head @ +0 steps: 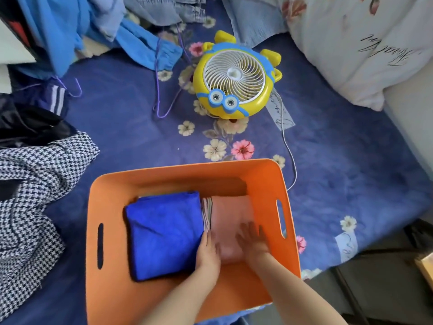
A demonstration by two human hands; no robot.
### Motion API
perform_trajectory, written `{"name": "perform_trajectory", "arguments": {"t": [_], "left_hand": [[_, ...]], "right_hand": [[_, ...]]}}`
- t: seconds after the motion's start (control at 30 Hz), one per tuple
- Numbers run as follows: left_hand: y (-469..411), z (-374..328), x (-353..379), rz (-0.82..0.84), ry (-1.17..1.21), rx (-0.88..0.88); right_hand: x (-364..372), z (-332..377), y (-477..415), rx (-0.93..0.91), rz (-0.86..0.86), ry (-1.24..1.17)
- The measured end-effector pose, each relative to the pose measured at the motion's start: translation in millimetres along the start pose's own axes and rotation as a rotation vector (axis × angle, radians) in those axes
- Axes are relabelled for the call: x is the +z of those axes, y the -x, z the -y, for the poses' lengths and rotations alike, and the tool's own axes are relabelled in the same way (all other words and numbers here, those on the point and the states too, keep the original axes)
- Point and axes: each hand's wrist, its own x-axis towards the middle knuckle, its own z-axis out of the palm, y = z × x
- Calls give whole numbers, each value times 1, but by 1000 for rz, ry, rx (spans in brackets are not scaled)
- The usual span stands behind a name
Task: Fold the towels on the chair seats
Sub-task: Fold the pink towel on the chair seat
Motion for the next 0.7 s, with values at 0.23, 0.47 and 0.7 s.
{"name": "perform_trajectory", "arguments": {"t": [0.23, 0.47, 0.7], "left_hand": [[-14, 1, -4, -27, 54, -85], [29, 14, -22, -130, 306, 61], [97, 35, -40, -327, 525, -119]], "right_hand": [[-9, -5, -8, 39, -68, 108], [-16, -16, 34, -44, -200, -47], [-35, -40, 115, -103, -648, -19]]}}
